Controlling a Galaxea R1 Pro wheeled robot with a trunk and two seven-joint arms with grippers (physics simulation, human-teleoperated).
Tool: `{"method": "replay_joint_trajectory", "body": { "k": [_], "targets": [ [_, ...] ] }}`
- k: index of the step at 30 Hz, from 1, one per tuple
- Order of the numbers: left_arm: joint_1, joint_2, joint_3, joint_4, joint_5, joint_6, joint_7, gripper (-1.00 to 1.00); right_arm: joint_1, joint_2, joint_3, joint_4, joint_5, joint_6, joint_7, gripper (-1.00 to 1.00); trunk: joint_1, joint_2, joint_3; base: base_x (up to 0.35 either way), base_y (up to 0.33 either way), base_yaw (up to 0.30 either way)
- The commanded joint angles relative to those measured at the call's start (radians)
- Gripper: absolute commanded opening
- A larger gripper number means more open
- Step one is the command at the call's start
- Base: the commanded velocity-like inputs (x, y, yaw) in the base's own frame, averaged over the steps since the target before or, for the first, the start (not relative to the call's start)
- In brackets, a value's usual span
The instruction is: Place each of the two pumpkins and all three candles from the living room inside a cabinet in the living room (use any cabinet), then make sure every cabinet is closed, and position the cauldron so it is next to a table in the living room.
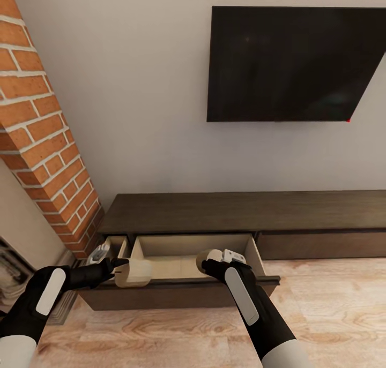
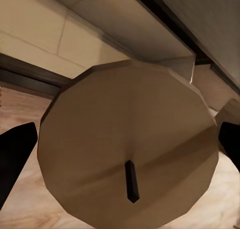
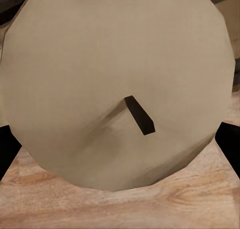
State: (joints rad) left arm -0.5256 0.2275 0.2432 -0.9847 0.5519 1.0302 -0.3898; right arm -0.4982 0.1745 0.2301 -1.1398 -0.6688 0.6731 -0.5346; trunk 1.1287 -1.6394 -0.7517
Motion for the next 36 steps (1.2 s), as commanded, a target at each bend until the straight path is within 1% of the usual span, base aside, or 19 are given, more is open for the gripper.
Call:
{"method": "replay_joint_trajectory", "body": {
  "k": [1, 6, 10, 24, 30, 32, 33, 34, 35, 36],
  "targets": [
    [0.0, -0.001, -0.001, 0.0, 0.0, 0.0, 0.006, -1.0, 0.0, 0.0, 0.0, 0.0, 0.0, 0.0, -0.001, -1.0, 0.0, 0.0, 0.0, 0.0, 0.0, 0.0],
    [0.0, 0.0, -0.001, -0.005, 0.005, -0.004, 0.012, -1.0, 0.0, 0.0, 0.0, 0.0, 0.0, 0.0, -0.001, -1.0, 0.0, 0.0, 0.0, 0.0, 0.0, 0.0],
    [0.0, 0.001, -0.003, -0.007, 0.002, -0.006, 0.018, -1.0, 0.001, 0.0, 0.0, 0.0, 0.0, 0.0, -0.001, -1.0, 0.0, 0.0, 0.0, 0.05, 0.0, 0.0],
    [-0.001, 0.002, -0.006, -0.005, -0.002, -0.007, 0.025, -1.0, 0.0, 0.0, 0.001, 0.005, 0.0, 0.001, -0.001, -1.0, 0.0, 0.0, 0.0, 0.282, -0.003, 0.0],
    [-0.001, -0.001, -0.009, -0.002, -0.008, -0.016, 0.032, -1.0, 0.0, 0.0, 0.004, 0.011, 0.0, 0.005, -0.007, -1.0, 0.0, 0.0, 0.0, 0.064, -0.007, 0.0],
    [0.0, -0.002, -0.008, 0.0, -0.023, -0.02, 0.052, -1.0, 0.0, 0.0, 0.007, 0.015, 0.003, 0.007, -0.01, -1.0, 0.0, 0.0, 0.0, 0.009, -0.001, 0.0],
    [0.0, -0.004, -0.008, 0.0, -0.038, -0.022, 0.08, -1.0, -0.001, 0.0, 0.008, 0.019, 0.004, 0.007, -0.013, -1.0, 0.0, 0.0, 0.0, 0.005, -0.001, 0.0],
    [0.0, -0.016, -0.007, 0.001, -0.055, -0.024, 0.139, -1.0, -0.005, 0.0, 0.011, 0.028, 0.006, 0.008, -0.022, -1.0, 0.0, 0.0, 0.0, 0.003, 0.0, 0.0],
    [-0.001, -0.032, -0.006, 0.001, -0.062, -0.029, 0.187, -1.0, -0.008, 0.0, 0.013, 0.037, 0.008, 0.008, -0.034, -1.0, 0.0, 0.0, 0.0, 0.002, 0.0, 0.0],
    [-0.001, -0.042, -0.006, 0.001, -0.065, -0.035, 0.211, -1.0, -0.009, 0.0, 0.014, 0.041, 0.008, 0.008, -0.042, -1.0, 0.0, 0.0, 0.0, 0.001, 0.0, 0.0]
  ]
}}
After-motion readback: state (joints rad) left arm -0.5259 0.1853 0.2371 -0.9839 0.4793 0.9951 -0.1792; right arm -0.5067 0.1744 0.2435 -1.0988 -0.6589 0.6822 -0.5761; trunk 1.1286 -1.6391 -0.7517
